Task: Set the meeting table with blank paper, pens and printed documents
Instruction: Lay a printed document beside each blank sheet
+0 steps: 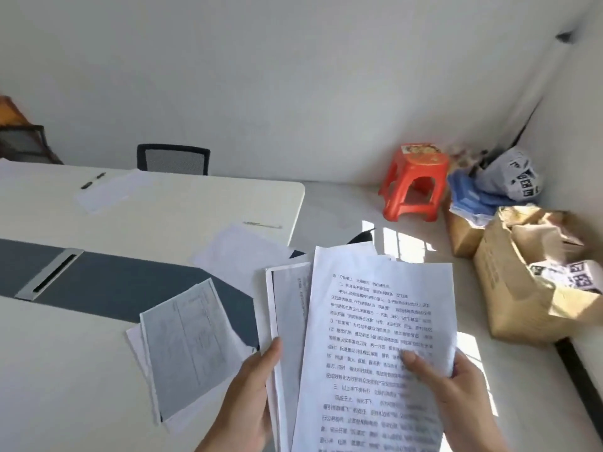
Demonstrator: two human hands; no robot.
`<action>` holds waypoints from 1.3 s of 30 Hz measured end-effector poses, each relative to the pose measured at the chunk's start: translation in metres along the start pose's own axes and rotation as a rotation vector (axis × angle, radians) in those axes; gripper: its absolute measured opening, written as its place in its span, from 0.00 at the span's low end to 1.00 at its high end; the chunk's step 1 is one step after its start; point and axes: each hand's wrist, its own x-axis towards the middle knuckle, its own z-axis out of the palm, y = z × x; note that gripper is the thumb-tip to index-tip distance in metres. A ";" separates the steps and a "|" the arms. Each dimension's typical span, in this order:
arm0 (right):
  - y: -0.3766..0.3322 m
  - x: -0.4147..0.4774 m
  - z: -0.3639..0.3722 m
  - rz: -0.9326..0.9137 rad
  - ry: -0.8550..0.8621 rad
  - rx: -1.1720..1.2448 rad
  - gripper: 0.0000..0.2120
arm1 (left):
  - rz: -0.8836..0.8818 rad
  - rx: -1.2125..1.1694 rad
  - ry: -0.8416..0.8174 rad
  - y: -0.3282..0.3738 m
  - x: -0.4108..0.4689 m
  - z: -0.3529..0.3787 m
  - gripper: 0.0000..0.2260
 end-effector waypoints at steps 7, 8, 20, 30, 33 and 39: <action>-0.044 0.081 -0.125 -0.134 0.235 0.064 0.11 | 0.095 0.235 -0.120 -0.039 0.063 0.158 0.13; -0.048 0.091 -0.142 -0.136 0.263 0.067 0.11 | 0.093 0.238 -0.132 -0.046 0.071 0.176 0.13; -0.079 0.209 -0.226 -0.098 0.334 0.102 0.12 | 0.263 0.277 -0.061 -0.064 0.170 0.298 0.20; -0.149 0.373 -0.235 -0.202 0.392 0.085 0.11 | 0.302 0.368 -0.075 -0.027 0.334 0.395 0.15; -0.181 0.421 -0.229 -0.243 0.420 0.096 0.10 | 0.242 0.317 -0.153 0.000 0.380 0.426 0.08; -0.215 0.513 -0.230 -0.261 0.413 0.085 0.12 | 0.270 0.350 -0.179 0.047 0.450 0.487 0.16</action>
